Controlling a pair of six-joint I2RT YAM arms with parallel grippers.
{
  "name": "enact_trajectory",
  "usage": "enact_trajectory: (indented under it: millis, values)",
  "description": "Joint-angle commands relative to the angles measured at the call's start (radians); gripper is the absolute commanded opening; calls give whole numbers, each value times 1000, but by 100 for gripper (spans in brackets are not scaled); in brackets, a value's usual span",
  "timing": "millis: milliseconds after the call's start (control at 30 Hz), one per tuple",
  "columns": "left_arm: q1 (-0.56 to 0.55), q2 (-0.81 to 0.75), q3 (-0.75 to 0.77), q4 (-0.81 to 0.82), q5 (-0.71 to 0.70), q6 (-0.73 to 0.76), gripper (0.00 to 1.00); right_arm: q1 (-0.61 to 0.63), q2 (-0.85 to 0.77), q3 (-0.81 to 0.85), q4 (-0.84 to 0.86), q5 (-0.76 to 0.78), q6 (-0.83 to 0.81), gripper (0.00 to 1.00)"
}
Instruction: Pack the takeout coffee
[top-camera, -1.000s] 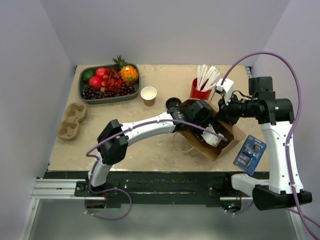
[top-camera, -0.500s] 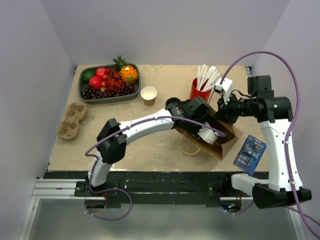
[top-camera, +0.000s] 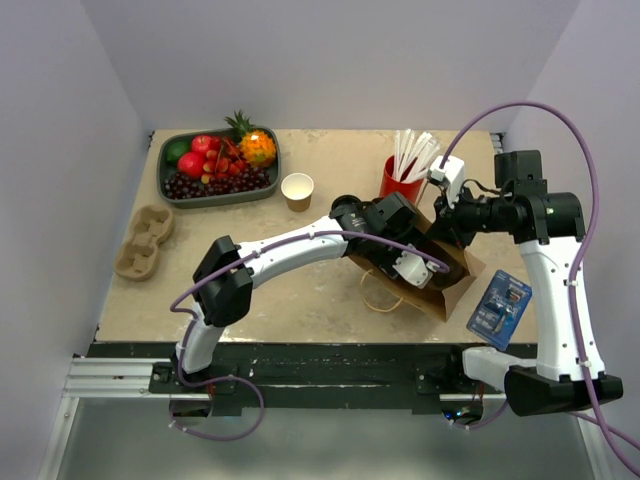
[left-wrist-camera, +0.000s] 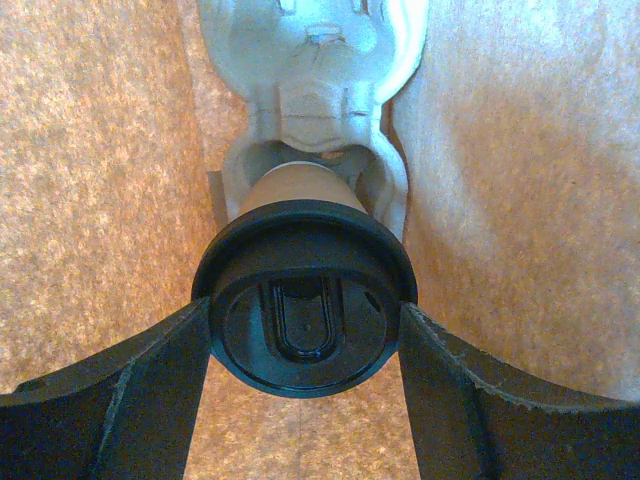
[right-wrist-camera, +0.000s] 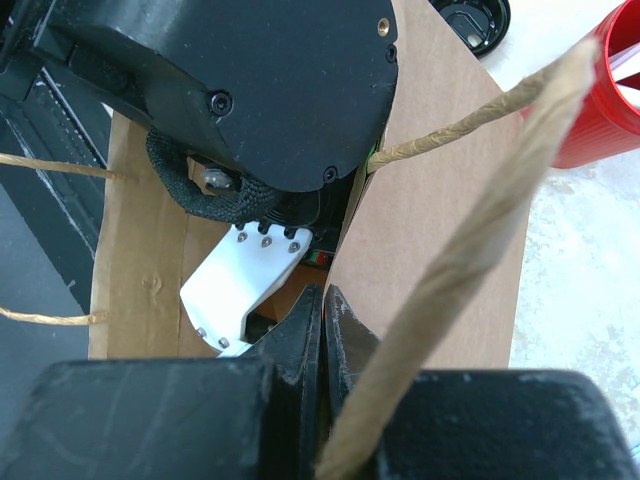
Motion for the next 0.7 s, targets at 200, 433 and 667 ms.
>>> enact_trajectory:
  millis: [200, 433, 667]
  values:
    - [13, 39, 11, -14, 43, 37, 0, 11, 3, 45, -101, -108, 18, 0]
    - [13, 69, 7, -14, 66, 42, 0, 9, 4, 43, -105, -127, 21, 0]
    - [16, 98, 2, 47, 57, 51, 0, 9, 19, 40, -118, -157, 18, 0]
